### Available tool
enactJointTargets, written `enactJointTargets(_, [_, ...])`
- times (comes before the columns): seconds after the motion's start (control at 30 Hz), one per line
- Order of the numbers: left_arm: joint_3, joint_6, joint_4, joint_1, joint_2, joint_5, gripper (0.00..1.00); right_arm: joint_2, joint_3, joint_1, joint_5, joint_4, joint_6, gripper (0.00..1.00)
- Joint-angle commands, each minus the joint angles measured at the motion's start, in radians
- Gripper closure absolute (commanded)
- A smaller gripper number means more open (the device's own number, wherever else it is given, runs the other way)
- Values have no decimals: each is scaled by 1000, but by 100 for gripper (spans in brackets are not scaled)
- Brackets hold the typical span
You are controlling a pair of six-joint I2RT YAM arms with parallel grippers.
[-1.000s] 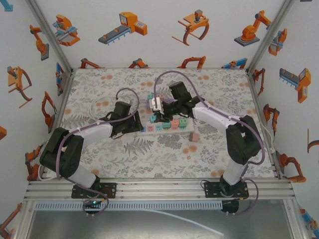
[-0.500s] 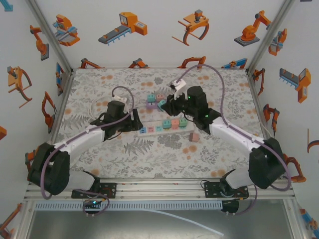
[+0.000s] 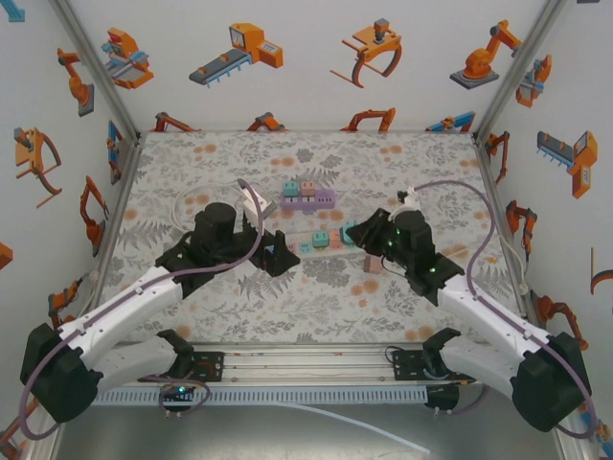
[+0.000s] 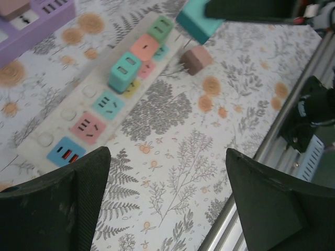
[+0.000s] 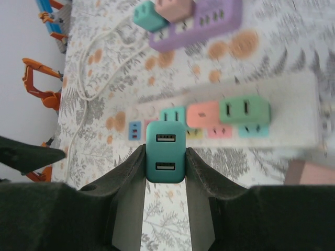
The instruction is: Pull the plug off the socket
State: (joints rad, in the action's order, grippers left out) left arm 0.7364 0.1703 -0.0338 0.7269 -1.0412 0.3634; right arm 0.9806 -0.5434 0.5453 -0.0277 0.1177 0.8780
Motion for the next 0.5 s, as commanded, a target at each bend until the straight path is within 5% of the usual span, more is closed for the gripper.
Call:
enactJointTargets(0.0, [-8, -98, 27, 25, 7, 100, 12, -45, 81, 7, 22, 41, 162, 96])
enactJointTargets(0.17, [28, -145, 32, 68, -41, 129, 0, -51, 201, 64, 97, 95, 255, 96])
enactJointTargets(0.47, [94, -206, -23, 104, -118, 96, 3, 86, 295, 90, 158, 294, 326, 94])
